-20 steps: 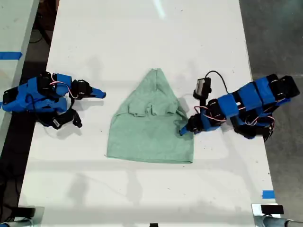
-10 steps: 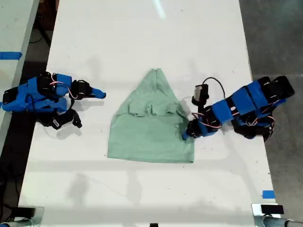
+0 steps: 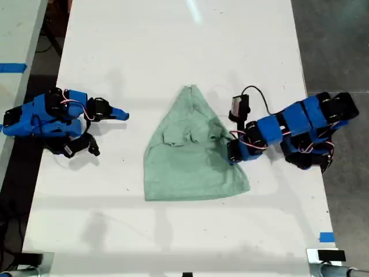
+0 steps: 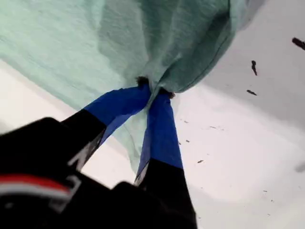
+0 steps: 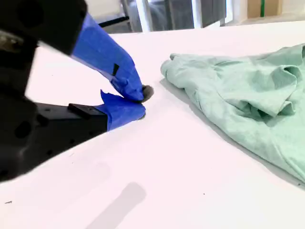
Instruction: Fold t shirt
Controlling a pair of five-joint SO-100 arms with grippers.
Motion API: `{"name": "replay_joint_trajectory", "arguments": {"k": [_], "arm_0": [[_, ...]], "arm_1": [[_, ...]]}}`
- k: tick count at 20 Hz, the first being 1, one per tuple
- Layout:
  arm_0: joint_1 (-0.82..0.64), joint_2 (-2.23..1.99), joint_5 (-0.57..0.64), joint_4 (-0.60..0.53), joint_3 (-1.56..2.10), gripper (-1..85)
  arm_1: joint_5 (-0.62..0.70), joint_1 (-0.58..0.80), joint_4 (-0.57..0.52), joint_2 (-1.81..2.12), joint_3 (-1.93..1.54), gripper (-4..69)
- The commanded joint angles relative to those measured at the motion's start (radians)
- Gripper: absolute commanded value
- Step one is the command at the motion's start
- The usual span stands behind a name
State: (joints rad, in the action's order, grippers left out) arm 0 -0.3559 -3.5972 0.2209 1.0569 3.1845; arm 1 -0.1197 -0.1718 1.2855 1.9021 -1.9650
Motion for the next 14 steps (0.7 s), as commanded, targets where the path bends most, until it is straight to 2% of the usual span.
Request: {"name": "replay_joint_trajectory", "arguments": {"k": [1,5,8,10,14], "arm_0": [[0.000,-0.006,-0.008,0.000,0.003,-0.2],[-0.003,-0.006,-0.008,0.000,0.003,-0.2],[-0.003,-0.006,-0.008,0.000,0.003,-0.2],[-0.003,-0.006,-0.008,0.000,0.003,-0.2],[0.000,-0.006,-0.008,0.000,0.003,-0.2]], "arm_1": [[0.075,0.026,0.091,0.014,0.195,0.6],[0.196,0.034,0.169,-0.164,0.531,0.6],[0.328,0.044,0.202,-0.446,0.864,0.7],[0.399,0.046,0.176,-0.632,1.015,1.2],[0.439,0.044,0.064,-0.822,1.031,1.5]]}}
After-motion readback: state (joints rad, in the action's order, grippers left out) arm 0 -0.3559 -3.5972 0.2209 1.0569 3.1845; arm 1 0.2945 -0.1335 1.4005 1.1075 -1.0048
